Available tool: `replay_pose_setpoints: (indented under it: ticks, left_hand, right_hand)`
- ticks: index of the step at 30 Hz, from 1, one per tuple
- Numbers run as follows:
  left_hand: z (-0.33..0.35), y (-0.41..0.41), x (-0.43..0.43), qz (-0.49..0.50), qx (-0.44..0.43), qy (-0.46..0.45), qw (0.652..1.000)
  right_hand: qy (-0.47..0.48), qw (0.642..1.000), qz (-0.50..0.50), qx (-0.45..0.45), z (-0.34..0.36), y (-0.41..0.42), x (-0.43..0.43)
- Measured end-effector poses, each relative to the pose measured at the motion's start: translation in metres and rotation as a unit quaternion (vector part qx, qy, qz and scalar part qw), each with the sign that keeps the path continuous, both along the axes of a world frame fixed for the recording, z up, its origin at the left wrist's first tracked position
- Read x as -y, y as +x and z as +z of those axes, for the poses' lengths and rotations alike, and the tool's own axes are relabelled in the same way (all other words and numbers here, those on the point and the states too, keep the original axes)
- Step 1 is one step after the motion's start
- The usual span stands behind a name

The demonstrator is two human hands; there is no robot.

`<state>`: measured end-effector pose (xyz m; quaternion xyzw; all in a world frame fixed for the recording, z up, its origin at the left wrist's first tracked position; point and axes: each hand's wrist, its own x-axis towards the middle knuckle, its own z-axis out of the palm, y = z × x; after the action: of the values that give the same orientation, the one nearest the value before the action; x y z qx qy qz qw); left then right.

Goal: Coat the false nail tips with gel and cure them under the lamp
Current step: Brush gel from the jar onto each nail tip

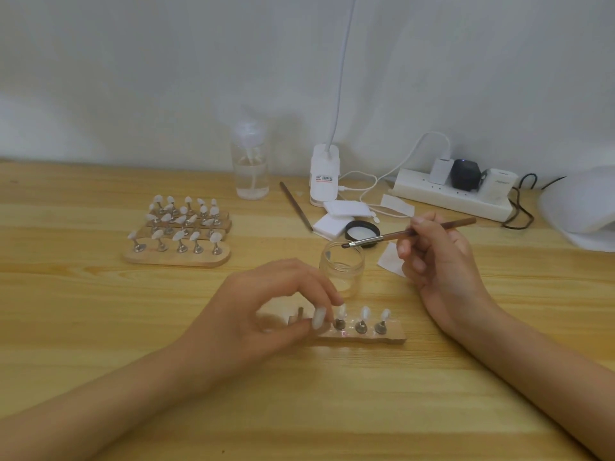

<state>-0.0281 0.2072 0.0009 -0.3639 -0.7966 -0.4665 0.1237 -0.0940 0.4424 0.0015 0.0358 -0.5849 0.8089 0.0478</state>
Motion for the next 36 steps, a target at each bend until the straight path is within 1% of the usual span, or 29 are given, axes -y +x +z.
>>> replay_pose_setpoints:
  ticks: [2, 4, 7, 11, 14, 18, 23, 27, 36]
  left_hand:
    - [0.009, -0.003, 0.002, -0.019, 0.065, 0.079, 0.995]
    - [0.016, -0.010, 0.003, -0.027, 0.122, 0.151, 0.981]
    - [0.019, -0.024, 0.006, 0.009, 0.176, 0.197, 0.964]
    - [0.012, -0.041, 0.002, 0.033, 0.211, 0.199, 0.957]
    - [0.007, -0.048, -0.003, 0.056, 0.222, 0.225, 0.947]
    - [0.000, -0.052, -0.008, 0.066, 0.224, 0.229, 0.945]
    - [-0.005, -0.054, -0.006, 0.085, 0.220, 0.255, 0.938]
    - [-0.006, -0.054, -0.006, 0.101, 0.205, 0.240, 0.944]
    - [-0.009, -0.055, -0.005, 0.122, 0.206, 0.189, 0.952]
  right_hand:
    - [0.001, 1.000, 0.001, -0.001, 0.000, 0.000, -0.001]
    - [0.002, 1.000, 0.006, -0.002, -0.001, -0.001, -0.001]
    - [0.002, 1.000, 0.009, -0.003, -0.002, -0.002, -0.002]
    - [0.003, 1.000, 0.006, -0.001, -0.002, -0.002, -0.002]
    - [0.005, 1.000, 0.004, 0.001, -0.003, -0.002, -0.002]
    - [0.003, 1.000, 0.004, 0.001, -0.003, -0.003, -0.003]
    - [0.002, 1.000, 0.000, 0.001, -0.003, -0.003, -0.002]
    - [0.000, 1.000, 0.000, 0.002, -0.002, -0.002, -0.001]
    - [0.004, 1.000, 0.002, -0.001, -0.001, -0.001, -0.001]
